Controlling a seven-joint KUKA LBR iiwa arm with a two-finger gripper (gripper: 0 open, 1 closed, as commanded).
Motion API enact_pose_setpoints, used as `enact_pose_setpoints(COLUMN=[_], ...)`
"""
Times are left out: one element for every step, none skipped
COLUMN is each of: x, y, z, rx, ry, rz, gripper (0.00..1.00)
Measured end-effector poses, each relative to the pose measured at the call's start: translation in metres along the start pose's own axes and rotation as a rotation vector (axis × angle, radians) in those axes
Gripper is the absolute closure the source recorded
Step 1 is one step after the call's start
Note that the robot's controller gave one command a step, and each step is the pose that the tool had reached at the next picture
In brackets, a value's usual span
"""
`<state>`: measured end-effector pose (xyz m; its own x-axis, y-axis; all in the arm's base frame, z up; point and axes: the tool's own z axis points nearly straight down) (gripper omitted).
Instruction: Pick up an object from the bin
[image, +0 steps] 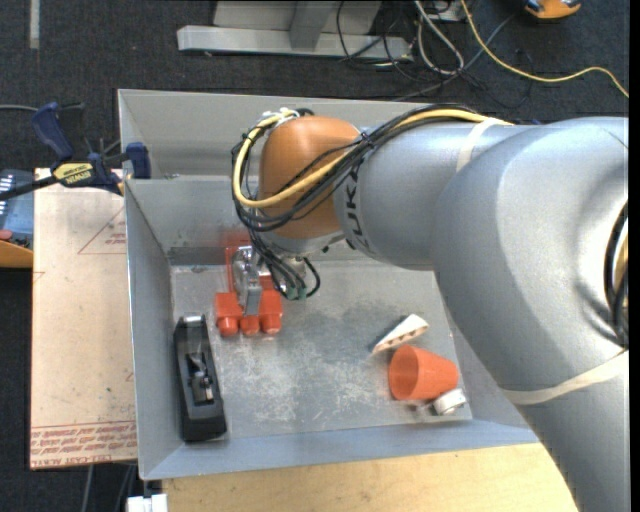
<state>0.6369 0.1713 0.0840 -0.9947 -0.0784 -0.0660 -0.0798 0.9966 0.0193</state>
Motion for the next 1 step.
enact_pose_setpoints(x=[-0.0003], y=[-0.0056], z=[-0.0012], rx=[-0.008], ry=[0.003], rz=[0.106], gripper=[1.0])
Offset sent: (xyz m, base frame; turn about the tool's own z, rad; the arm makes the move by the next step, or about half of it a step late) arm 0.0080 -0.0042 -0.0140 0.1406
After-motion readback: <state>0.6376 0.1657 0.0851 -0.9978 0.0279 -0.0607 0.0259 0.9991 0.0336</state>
